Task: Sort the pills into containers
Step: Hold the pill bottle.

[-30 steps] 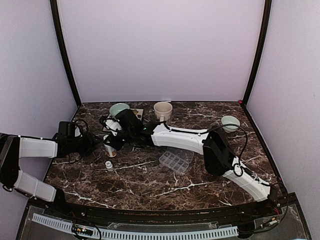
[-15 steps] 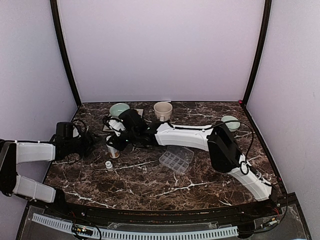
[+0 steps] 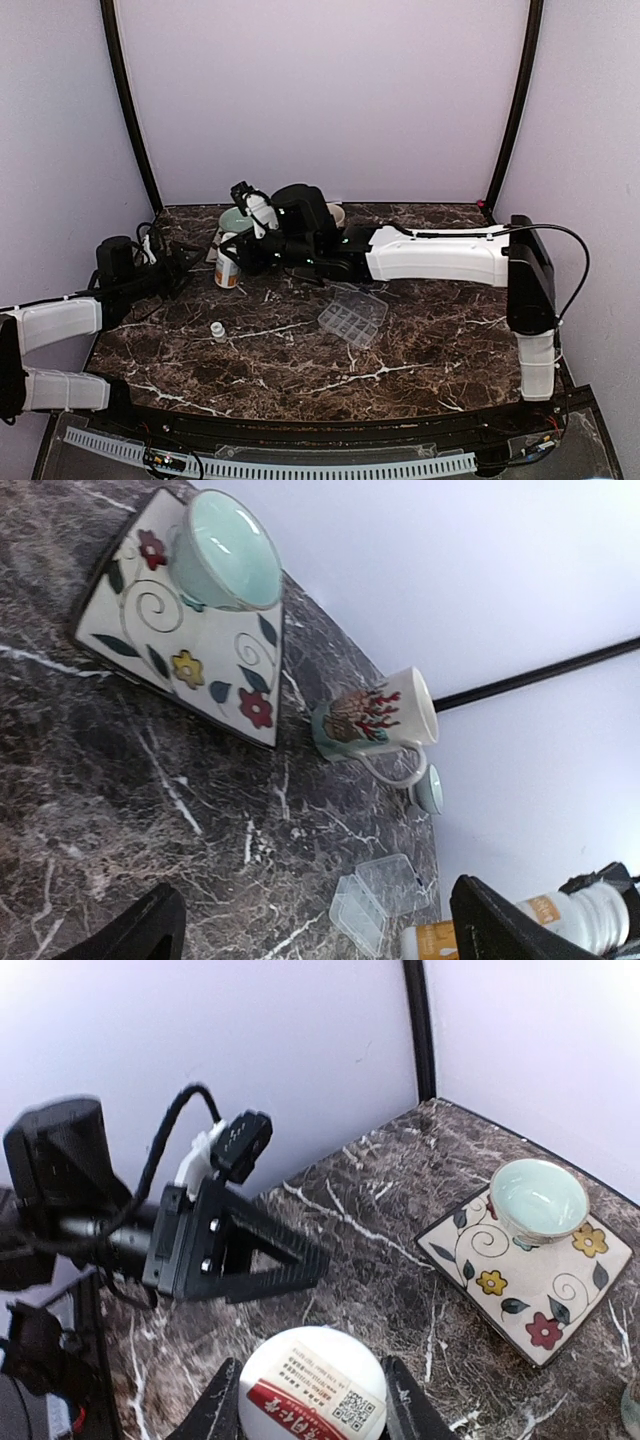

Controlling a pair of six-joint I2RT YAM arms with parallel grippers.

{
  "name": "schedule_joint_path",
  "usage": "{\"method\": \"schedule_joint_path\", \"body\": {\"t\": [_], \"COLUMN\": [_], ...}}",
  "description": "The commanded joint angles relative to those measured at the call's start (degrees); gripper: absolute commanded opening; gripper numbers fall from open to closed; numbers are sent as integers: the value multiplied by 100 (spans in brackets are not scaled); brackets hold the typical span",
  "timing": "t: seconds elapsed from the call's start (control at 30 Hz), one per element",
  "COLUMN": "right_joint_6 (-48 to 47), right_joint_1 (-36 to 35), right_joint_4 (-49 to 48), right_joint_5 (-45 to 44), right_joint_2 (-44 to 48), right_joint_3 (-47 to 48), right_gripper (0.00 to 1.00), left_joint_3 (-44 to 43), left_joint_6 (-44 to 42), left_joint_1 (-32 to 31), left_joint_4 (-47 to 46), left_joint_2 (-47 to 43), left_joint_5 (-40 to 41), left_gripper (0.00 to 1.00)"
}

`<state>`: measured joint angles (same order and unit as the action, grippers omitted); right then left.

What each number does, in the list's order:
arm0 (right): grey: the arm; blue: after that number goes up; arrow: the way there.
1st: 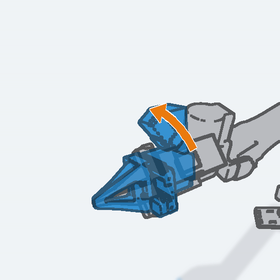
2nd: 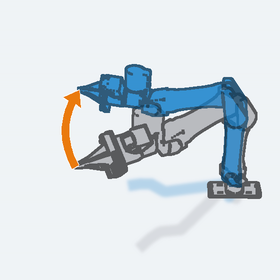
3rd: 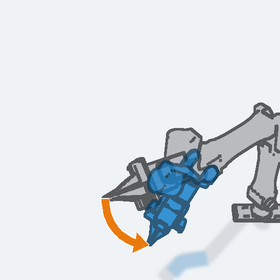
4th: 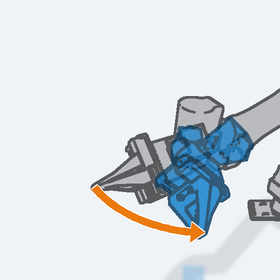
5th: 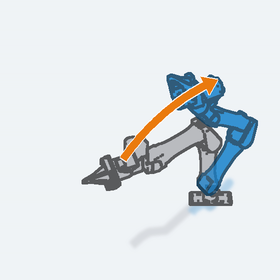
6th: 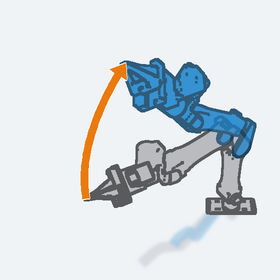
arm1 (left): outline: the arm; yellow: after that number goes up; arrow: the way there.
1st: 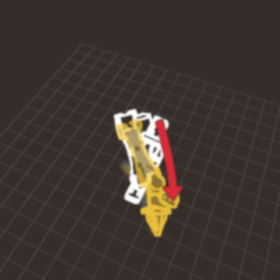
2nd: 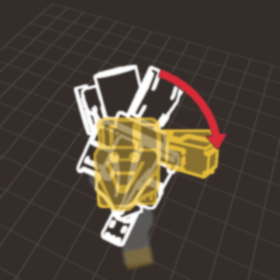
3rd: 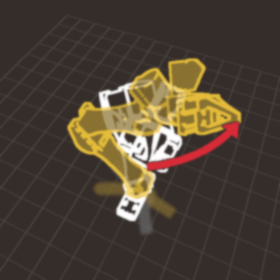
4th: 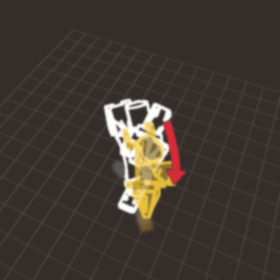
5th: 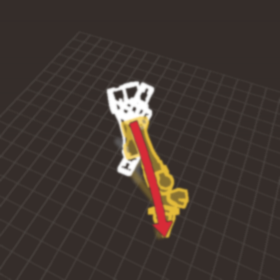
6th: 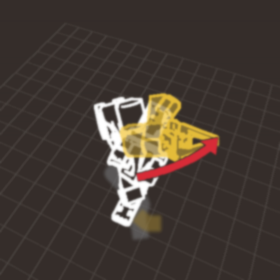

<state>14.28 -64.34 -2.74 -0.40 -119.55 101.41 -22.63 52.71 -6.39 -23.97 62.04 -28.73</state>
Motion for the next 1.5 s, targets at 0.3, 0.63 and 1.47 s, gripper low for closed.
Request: {"method": "schedule_joint_path", "body": {"t": [0.3,0.63,1.47], "right_joint_6": [1951,2625,3178], "right_joint_1": [-31,-18,292], "right_joint_4": [-1428,-1809,-2116], "right_joint_5": [-887,-332,849], "right_joint_2": [2149,2784,2756], "right_joint_3": [-2555,-3414,-3760], "right_gripper": [0,0,0], "left_joint_3": [375,317,-811], "left_joint_6": [82,31,-1645], "left_joint_1": [-1037,-1508,-2542], "left_joint_4": [-2382,-3408,-1510], "left_joint_2": [-49,460,946], "left_joint_5": [-1161,-2370,-2850], "left_gripper": [99,99,95]}}
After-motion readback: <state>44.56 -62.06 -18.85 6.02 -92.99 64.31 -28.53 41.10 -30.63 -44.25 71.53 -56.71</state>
